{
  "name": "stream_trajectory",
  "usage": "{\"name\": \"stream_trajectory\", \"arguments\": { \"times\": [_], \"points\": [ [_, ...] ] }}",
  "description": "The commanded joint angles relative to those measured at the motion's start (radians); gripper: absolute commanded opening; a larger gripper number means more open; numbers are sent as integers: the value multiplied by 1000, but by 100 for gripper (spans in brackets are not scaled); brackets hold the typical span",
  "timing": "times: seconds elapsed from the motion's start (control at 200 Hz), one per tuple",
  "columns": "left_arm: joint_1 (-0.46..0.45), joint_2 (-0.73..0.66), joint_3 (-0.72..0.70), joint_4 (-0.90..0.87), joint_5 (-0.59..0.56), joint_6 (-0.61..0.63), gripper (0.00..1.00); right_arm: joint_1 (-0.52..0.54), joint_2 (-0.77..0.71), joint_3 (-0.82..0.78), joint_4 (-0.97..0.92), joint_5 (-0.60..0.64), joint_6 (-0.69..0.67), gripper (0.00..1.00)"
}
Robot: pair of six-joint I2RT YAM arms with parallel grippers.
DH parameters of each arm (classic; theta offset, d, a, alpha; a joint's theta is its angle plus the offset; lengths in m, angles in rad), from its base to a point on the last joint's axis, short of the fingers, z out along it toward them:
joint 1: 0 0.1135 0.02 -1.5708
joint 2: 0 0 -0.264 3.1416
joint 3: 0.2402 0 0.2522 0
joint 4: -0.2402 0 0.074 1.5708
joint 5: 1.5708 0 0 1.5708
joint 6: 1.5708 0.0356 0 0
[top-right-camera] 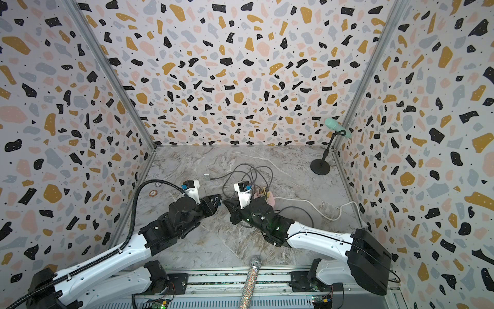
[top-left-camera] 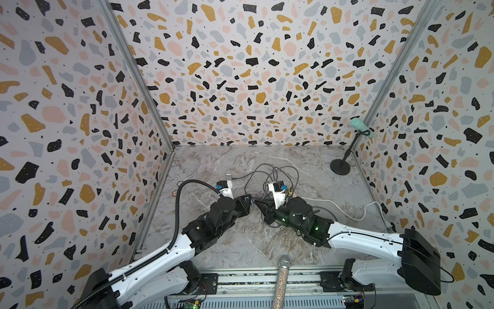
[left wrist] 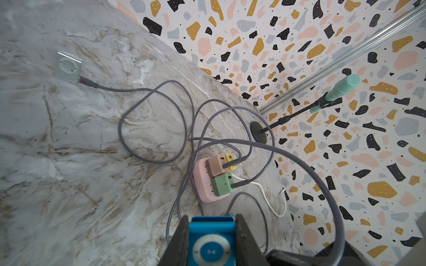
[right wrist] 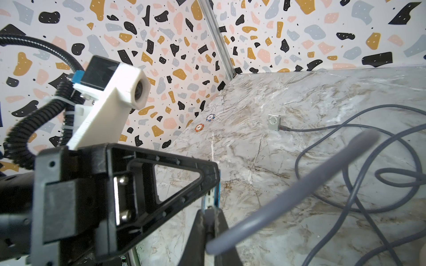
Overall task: Charge mp3
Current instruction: Insert the charging cable into the MP3 player.
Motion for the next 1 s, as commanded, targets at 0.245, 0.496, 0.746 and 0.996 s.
{"name": "stream_trajectory", "arguments": {
  "times": [0.245,0.496,0.746,0.996],
  "points": [
    [-27,-7,68,236,85,9,15,20,25,13,-139,-63,30,0],
    [-28,-31,56,243,77,8,15,18,11,-38,-79,-39,76,0],
    [-29,-26,40,309,81,-13,14,18,51,-53,-35,-36,111,0],
    [-36,-9,52,317,97,-7,14,19,69,-47,-23,-39,105,0]
  ]
}}
